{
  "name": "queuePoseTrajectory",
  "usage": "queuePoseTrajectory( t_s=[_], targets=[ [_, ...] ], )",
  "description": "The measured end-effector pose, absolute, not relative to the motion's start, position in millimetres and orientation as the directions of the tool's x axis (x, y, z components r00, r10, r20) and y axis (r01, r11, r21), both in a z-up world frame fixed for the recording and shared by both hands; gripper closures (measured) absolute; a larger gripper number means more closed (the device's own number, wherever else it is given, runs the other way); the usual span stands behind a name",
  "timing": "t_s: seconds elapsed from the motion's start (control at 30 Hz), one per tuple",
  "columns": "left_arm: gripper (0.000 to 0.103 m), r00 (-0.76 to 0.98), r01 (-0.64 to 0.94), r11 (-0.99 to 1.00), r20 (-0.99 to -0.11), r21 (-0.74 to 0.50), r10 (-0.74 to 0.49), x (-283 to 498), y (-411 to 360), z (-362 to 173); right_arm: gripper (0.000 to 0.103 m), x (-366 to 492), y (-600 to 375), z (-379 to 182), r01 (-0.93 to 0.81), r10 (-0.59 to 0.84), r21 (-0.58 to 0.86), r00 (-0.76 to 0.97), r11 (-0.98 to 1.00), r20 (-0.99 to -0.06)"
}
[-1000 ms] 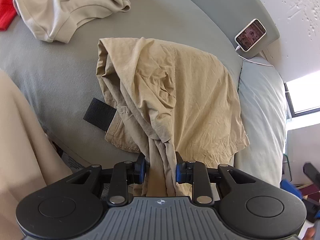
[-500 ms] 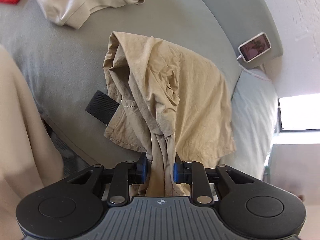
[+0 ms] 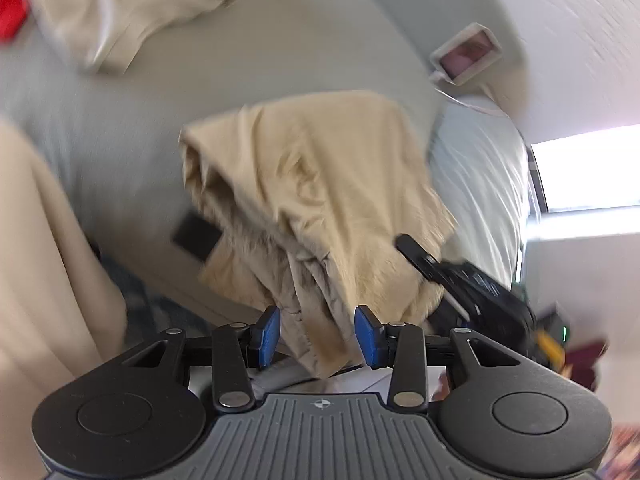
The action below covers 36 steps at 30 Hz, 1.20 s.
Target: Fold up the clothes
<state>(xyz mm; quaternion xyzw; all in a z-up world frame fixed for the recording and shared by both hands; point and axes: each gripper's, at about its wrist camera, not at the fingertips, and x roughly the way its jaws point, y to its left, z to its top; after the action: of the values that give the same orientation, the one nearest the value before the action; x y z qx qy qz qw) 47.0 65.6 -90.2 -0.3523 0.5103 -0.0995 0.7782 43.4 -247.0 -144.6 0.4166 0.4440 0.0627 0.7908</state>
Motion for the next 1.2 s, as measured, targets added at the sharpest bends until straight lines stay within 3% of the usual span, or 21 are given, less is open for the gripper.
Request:
queuePoseTrajectory(
  t_s=[0.07,0.13,0.2,0.23,0.3,0.47,0.53,0.6,0.7,0.8,1.03,1.1,1.2],
  targets=[
    [0.058,0.491,-0.148,0.776,-0.727,-0.613,-0.480,51.8,64.4,-81.1,0.093,51.9,-248.8,-142.8,0.265,0.434,0.654,0.566,0.709,-0.701],
    [0.044,0.524,-0.094,0.816,-0.725,-0.570,-0.447,56.7,63.2,-71.9,0.091,60.3,-255.7,-151.1,0.283,0.452,0.645,0.520,0.710,-0.725],
    [0.022,0.557,-0.040,0.852,-0.720,-0.521,-0.414,61.5,61.9,-62.7,0.091,61.7,-262.4,-158.2,0.289,0.477,0.657,0.497,0.697,-0.725],
    [0.019,0.574,-0.015,0.869,-0.716,-0.495,-0.398,64.0,61.3,-58.2,0.091,62.4,-262.2,-158.3,0.284,0.480,0.657,0.495,0.698,-0.724],
    [0.019,0.580,0.022,0.885,-0.715,-0.465,-0.390,72.5,59.1,-55.2,0.091,64.2,-261.4,-158.7,0.270,0.475,0.647,0.493,0.713,-0.729],
    [0.018,0.410,0.022,0.831,-0.754,-0.555,-0.514,117.3,46.7,-88.1,0.091,58.1,-263.2,-163.9,0.263,0.475,0.650,0.501,0.713,-0.724],
    [0.021,0.352,0.033,0.851,-0.791,-0.523,-0.500,122.1,37.4,-98.7,0.091,57.4,-264.2,-164.8,0.258,0.478,0.653,0.503,0.712,-0.720],
    [0.043,0.298,0.053,0.880,-0.834,-0.471,-0.464,123.0,26.9,-108.6,0.091,55.7,-267.9,-165.6,0.254,0.482,0.655,0.503,0.711,-0.718],
    [0.066,0.348,0.106,0.889,-0.821,-0.445,-0.452,107.7,19.9,-102.1,0.091,57.7,-266.3,-163.2,0.256,0.476,0.647,0.498,0.718,-0.725],
    [0.073,0.430,0.116,0.901,-0.797,-0.417,-0.424,84.1,16.7,-84.7,0.093,65.1,-247.2,-140.1,0.185,0.396,0.543,0.502,0.819,-0.769],
    [0.071,0.470,-0.061,0.874,-0.786,-0.482,-0.401,68.7,34.0,-94.4,0.093,110.3,-207.1,-98.1,0.028,0.349,0.435,0.552,0.900,-0.757],
    [0.054,0.483,-0.025,0.888,-0.784,-0.459,-0.391,76.6,37.4,-109.4,0.093,124.7,-207.7,-111.6,0.066,0.364,0.454,0.500,0.889,-0.786],
    [0.048,0.538,0.086,0.926,-0.765,-0.367,-0.353,68.7,30.7,-104.6,0.090,133.6,-219.8,-143.9,0.139,0.386,0.493,0.456,0.859,-0.802]
  ],
)
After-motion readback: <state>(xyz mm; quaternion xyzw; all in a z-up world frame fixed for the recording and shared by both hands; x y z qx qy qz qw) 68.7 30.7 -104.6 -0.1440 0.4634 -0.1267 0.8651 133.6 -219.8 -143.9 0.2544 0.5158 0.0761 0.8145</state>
